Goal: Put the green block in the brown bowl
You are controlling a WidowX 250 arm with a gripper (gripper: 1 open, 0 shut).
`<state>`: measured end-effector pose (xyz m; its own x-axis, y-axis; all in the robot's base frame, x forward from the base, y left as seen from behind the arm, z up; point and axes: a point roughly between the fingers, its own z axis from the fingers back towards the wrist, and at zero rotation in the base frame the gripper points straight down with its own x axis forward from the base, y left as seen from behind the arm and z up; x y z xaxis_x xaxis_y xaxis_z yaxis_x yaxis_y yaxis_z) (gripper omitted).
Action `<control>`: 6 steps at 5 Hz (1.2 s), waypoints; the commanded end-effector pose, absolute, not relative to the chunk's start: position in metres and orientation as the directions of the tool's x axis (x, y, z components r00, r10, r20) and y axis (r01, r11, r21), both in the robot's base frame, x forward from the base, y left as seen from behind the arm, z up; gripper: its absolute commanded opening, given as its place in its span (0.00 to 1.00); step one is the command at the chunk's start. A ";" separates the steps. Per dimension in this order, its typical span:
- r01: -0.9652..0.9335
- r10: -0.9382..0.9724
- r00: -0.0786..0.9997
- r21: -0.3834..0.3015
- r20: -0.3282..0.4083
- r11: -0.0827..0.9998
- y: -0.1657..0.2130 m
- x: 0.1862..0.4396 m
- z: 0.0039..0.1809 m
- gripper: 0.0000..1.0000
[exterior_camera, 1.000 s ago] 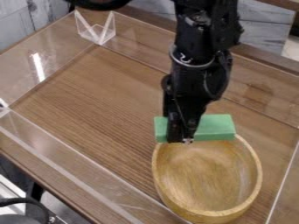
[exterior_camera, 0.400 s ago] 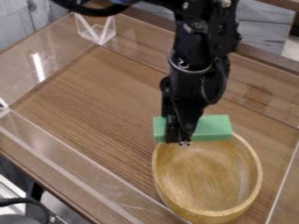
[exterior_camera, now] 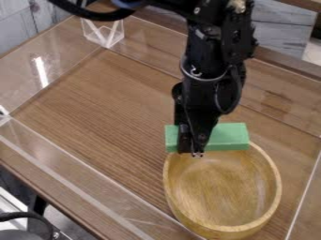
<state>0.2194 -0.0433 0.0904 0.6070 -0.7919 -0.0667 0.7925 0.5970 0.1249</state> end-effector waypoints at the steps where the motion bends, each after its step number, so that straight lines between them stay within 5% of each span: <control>1: 0.792 -0.800 0.600 0.164 -0.026 0.589 -0.045 0.227 0.098 1.00; 4: 0.805 -0.814 0.580 0.170 -0.019 0.569 -0.049 0.235 0.063 1.00; 6: 0.787 -0.797 0.604 0.166 -0.008 0.594 -0.042 0.239 0.060 1.00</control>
